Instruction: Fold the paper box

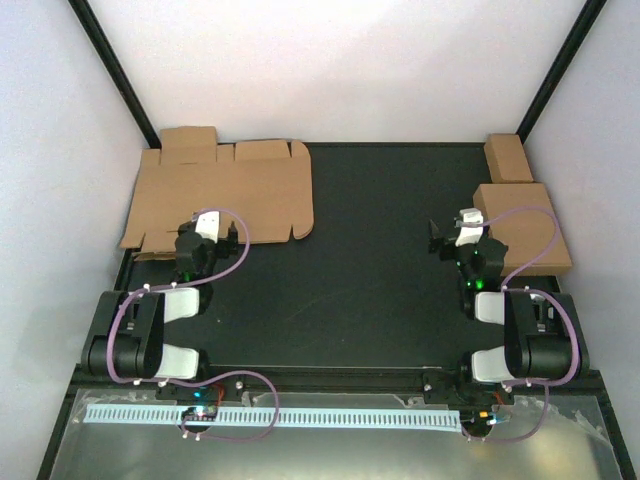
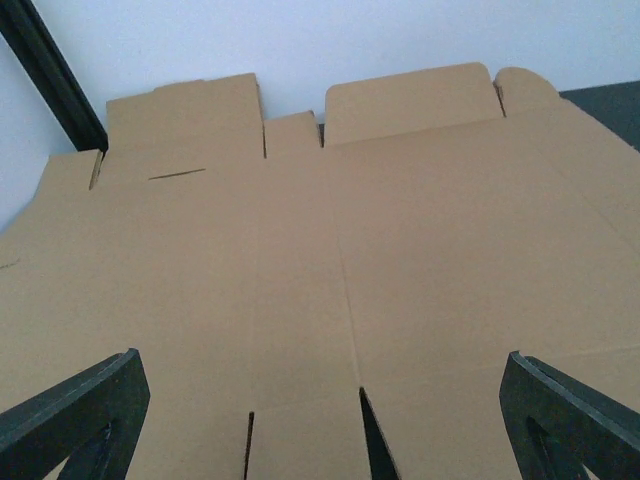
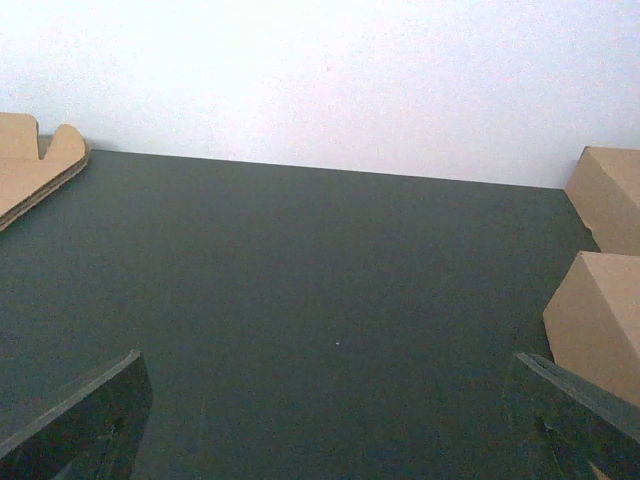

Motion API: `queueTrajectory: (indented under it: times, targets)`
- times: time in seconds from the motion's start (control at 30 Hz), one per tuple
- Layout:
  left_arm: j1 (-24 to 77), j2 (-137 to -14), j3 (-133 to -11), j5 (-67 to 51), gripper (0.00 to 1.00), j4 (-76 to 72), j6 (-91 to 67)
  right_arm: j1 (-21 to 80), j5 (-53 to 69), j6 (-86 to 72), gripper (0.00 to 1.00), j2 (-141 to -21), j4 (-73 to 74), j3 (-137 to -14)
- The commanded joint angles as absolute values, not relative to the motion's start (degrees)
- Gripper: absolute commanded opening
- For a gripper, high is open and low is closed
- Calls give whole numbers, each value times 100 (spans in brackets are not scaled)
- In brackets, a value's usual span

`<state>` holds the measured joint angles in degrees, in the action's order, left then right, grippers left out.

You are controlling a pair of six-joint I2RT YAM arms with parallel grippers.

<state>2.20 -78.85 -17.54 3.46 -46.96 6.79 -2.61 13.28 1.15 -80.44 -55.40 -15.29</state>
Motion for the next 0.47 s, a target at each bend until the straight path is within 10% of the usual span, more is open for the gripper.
queueTrajectory:
  times: [0.0,0.43]
  targets:
    - [113,-7946,-1801,-28,99,-5331,365,-273,1178,149,100,-8014,-5953,-1547]
    - [118,-7926,-1811,-35,99,-5270,361,-266,1187,154,100,-8016,-5933,-1560]
